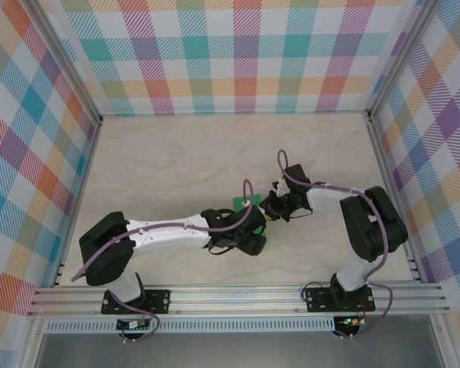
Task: Fold a paper plane with a square sheet of paper (pick it up from the middle)
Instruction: Third fold the triangle at the center of the table.
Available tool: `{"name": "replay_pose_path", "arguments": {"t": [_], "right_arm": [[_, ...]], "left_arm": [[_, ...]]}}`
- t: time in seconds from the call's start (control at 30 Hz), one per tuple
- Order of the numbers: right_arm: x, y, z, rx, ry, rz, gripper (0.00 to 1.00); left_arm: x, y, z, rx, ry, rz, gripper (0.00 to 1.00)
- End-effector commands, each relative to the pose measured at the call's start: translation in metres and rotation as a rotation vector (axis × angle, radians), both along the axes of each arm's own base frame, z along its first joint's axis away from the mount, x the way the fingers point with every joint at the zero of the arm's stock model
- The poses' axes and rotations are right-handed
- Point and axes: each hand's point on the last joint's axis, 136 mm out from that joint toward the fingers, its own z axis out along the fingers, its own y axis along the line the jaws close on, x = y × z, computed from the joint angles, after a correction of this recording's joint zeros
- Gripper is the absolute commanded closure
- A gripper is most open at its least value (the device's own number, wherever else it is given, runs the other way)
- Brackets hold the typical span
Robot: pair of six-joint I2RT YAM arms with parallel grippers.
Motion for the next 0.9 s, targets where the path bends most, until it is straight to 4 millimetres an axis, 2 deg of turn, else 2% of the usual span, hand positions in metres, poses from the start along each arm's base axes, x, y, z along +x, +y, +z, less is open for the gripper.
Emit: {"name": "replay_pose_path", "arguments": {"t": [0.0,0.23,0.53,0.63,0.87], "right_arm": [[0.004,0.002,0.008,0.036,0.004,-0.040,0.92],[0.003,0.004,0.007,0.046,0.029,-0.044,0.91],[0.003,0.004,0.009,0.044,0.026,-0.040,0.90],[0.003,0.004,0.009,0.040,0.029,-0.037,0.89],[0.001,-0.001,0.004,0.005,0.034,-0.035,0.87]], "left_arm": [[0.000,-0.008,0.002,0.118,-0.131,-0.087,0.22],[-0.005,-0.029,-0.010,0.255,-0.256,-0.161,0.18],[0.011,-0.022,-0.021,0.371,-0.358,-0.082,0.19],[0.013,-0.023,-0.021,0.373,-0.371,-0.075,0.25],[0.011,-0.026,-0.011,0.317,-0.383,-0.064,0.51]]}}
